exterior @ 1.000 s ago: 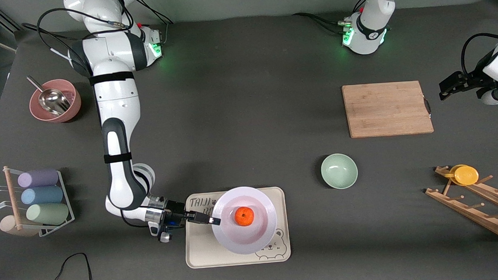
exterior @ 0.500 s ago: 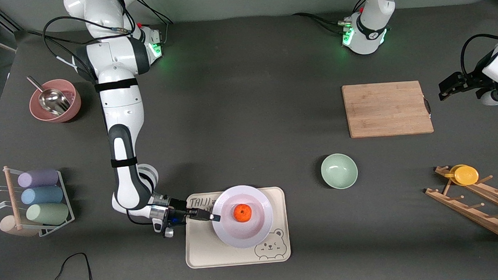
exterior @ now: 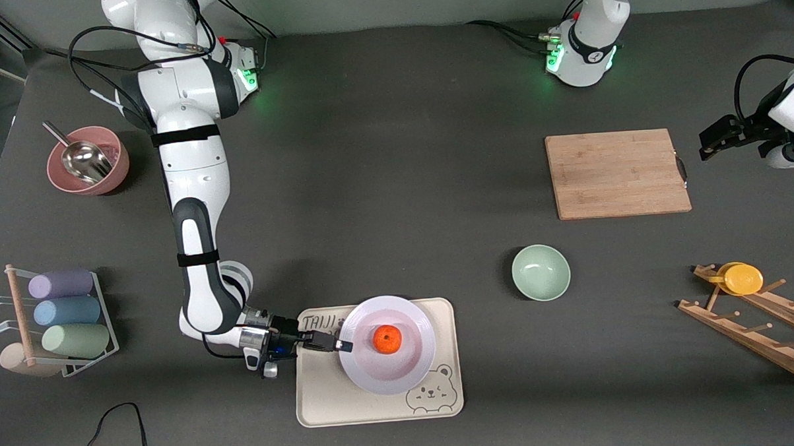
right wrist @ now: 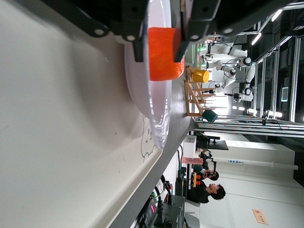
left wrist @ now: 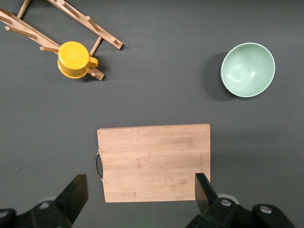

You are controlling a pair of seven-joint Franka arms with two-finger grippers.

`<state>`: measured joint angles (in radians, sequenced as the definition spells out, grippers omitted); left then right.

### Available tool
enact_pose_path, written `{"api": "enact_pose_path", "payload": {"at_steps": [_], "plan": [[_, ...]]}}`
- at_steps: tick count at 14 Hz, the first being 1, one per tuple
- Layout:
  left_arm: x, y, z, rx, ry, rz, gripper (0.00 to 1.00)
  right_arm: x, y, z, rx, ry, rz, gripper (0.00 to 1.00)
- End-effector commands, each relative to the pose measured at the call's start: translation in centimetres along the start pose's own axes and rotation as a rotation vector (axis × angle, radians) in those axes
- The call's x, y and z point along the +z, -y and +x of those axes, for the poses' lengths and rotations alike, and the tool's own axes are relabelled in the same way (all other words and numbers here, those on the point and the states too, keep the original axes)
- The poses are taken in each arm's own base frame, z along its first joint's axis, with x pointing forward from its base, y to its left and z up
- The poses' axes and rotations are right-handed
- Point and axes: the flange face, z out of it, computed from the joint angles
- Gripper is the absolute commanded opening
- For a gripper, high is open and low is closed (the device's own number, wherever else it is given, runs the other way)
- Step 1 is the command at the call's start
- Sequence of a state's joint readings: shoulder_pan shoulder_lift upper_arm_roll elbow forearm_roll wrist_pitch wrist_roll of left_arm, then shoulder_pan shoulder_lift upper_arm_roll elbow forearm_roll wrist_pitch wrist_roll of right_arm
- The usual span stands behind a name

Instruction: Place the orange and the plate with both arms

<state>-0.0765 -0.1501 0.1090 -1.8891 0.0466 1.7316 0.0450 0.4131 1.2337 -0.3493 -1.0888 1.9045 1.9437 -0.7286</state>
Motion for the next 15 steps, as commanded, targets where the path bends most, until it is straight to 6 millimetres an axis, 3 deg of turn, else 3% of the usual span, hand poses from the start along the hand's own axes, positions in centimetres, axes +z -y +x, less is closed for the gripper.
{"api": "enact_pose_path", "payload": {"at_steps": [1,2,5,8,9,12,13,15], "plan": [[-0.1,-0.1,0.0,0.015,-0.011,-0.011,1.00,0.1,0.4,-0.1,-0.006,-0.006,0.028,0.55],[-0.1,-0.1,0.0,0.014,-0.011,-0.017,1.00,0.1,0.3,-0.1,-0.006,-0.005,0.027,0.66],[-0.3,-0.2,0.0,0.013,-0.013,-0.022,1.00,-0.3,1.1,0.2,-0.027,0.020,-0.002,0.83],[-0.6,-0.1,0.1,0.013,-0.013,-0.021,1.00,-1.3,1.3,0.7,-0.043,0.028,-0.026,0.91],[-0.7,-0.1,0.0,0.012,-0.014,-0.021,1.00,-2.3,2.3,1.3,-0.071,0.050,-0.052,0.93],[-0.7,-0.1,0.0,0.013,-0.013,-0.023,1.00,-7.8,5.2,3.9,-0.086,0.117,-0.144,1.00],[-0.8,0.0,0.1,0.011,-0.013,-0.023,1.00,-11.3,7.1,4.9,-0.100,0.175,-0.171,1.00],[-1.1,0.3,0.1,0.006,-0.021,-0.024,1.00,-15.8,9.5,5.4,-0.134,0.231,-0.249,1.00]]}}
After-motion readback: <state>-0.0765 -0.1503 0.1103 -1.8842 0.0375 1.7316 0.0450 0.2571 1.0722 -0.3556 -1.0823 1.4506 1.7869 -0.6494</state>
